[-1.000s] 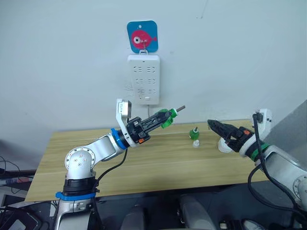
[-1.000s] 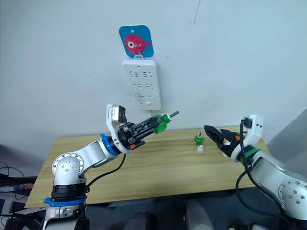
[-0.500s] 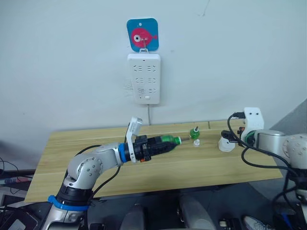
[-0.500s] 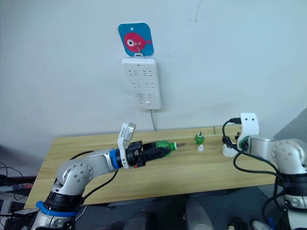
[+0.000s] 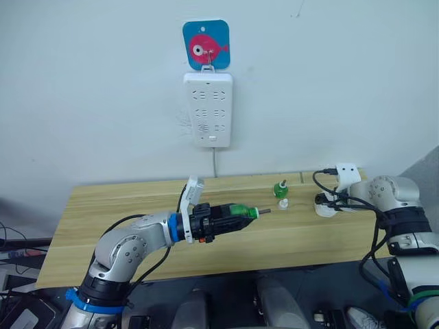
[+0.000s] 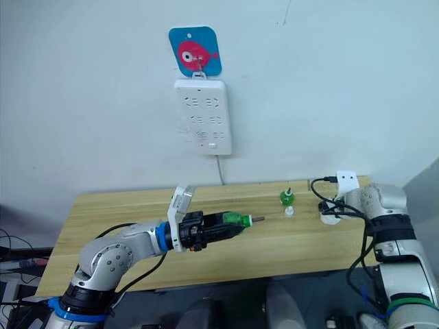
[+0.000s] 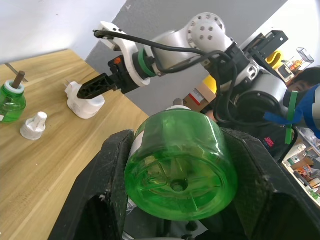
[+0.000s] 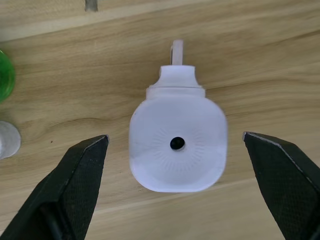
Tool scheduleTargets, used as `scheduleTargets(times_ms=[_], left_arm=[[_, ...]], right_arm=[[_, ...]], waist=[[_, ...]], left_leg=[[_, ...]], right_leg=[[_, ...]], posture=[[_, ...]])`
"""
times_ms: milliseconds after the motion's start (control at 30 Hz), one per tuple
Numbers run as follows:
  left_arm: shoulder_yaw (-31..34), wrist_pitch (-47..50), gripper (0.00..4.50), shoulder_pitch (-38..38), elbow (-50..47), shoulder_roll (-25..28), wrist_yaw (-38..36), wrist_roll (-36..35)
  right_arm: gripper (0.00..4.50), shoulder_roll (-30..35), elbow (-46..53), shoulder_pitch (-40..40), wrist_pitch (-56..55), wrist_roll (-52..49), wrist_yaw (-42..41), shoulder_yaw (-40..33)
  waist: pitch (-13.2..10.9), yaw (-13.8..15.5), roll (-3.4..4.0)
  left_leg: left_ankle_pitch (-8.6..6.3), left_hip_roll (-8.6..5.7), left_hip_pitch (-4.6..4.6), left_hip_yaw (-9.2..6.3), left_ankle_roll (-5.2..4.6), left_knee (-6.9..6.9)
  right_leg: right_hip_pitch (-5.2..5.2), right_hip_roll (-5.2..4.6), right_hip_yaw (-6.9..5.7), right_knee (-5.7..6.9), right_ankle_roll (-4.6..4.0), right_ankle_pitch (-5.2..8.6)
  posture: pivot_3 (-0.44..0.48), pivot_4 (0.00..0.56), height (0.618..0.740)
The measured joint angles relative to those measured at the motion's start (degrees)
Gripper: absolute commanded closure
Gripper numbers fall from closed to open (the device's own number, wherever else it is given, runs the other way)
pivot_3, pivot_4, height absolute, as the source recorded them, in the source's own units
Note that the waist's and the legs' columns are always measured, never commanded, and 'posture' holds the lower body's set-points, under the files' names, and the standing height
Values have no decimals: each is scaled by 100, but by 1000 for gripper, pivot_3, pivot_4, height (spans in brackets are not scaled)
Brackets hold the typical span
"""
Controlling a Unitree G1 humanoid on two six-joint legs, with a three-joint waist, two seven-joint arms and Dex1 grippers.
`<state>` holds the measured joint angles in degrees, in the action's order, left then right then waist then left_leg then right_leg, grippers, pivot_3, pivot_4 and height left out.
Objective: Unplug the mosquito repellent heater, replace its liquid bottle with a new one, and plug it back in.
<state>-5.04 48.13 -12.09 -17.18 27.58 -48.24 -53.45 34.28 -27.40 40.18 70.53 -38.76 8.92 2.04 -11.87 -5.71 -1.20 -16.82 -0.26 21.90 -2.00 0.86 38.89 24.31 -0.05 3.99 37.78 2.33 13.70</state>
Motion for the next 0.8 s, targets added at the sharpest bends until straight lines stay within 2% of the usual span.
scheduleTargets(times_ms=[433, 600, 800], left_arm=[[31, -2, 2127, 12, -39, -15, -22, 73], [30, -16, 2127, 12, -37, -66, -46, 127], [25, -36, 2127, 1, -23, -122, -107, 232]], right_arm=[[0, -197, -859, 223, -291, 1408, -1281, 43], [1551, -296, -902, 234, -373, 1764, -1519, 27], [1549, -290, -429, 54, -57, 1954, -1700, -96]], waist=[[-22, 57, 4], [-22, 57, 4], [-22, 63, 5]], left_leg=[[0, -2, 1, -14, 0, 0], [0, -2, 1, -15, 0, 0], [0, -2, 3, -20, 1, 0]], right_leg=[[0, -2, -4, 0, 1, -1], [-1, -2, -5, 0, 1, -1], [0, -5, -5, 0, 1, -1]], posture=[[-80, 211, 733], [-85, 207, 733], [-94, 189, 733]])
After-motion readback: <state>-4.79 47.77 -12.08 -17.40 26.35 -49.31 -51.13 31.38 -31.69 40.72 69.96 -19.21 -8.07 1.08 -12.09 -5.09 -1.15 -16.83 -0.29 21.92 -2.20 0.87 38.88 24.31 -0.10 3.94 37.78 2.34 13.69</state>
